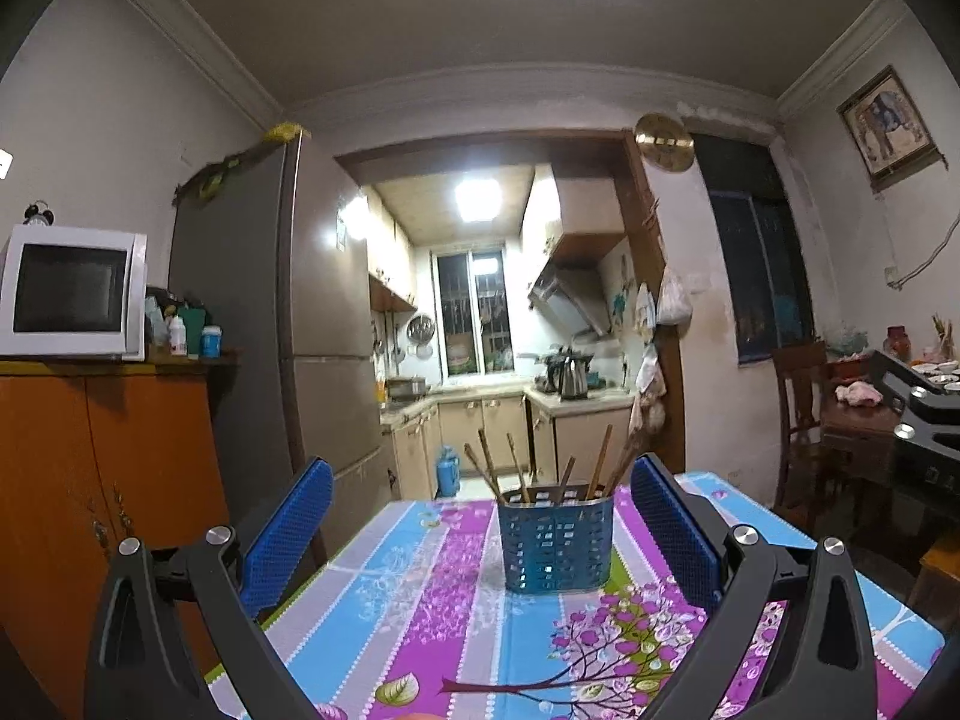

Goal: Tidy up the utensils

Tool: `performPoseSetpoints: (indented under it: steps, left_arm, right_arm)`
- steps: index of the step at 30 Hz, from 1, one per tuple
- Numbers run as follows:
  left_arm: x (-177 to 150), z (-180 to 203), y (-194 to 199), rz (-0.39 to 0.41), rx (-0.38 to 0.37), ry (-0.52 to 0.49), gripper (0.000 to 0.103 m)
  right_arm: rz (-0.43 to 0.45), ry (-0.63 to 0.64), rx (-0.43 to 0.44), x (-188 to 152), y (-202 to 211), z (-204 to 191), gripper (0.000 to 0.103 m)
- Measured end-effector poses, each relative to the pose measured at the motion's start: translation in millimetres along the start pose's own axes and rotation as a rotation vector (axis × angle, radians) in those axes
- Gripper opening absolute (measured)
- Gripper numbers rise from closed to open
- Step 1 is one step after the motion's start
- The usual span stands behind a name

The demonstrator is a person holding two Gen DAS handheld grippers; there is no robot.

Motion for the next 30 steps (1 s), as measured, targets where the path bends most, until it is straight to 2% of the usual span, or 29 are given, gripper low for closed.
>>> performPoseSetpoints:
  steps: [3,9,16,22,26,30]
  left_arm:
    - [-4,-5,-11,-0.041,-0.006,0.026,0.100]
    - [-16,-18,-30,-0.118,0.027,0.046,0.100]
    - [-21,-25,-32,-0.134,0.036,0.048,0.100]
    - [-21,-24,-34,-0.101,0.086,0.021,0.099]
    - [-25,-27,-43,-0.162,0.011,0.075,0.099]
    - [-29,-26,-47,-0.190,0.000,0.075,0.099]
  right_arm:
    - [-0.033,-0.008,0.010,-4,-7,-1,0.098]
    - [-0.153,-0.035,0.067,-15,-27,-12,0.098]
    - [-0.154,0.001,0.080,-19,-22,-26,0.098]
    - [-0.144,0.009,0.070,-18,-21,-23,0.098]
    - [-0.150,0.004,0.067,-18,-23,-22,0.098]
    - [-0.154,0.009,0.068,-21,-24,-23,0.098]
Point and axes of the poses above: each gripper's, at about its wrist camera, not at the fingertips, and y roughly against the way its jaws point, z to its right, x to its top, the point moved 3 cm from there along -y, roughly the way its jaws point, and after that the axes turned 14 degrees about -x, right-handed, at the moved point
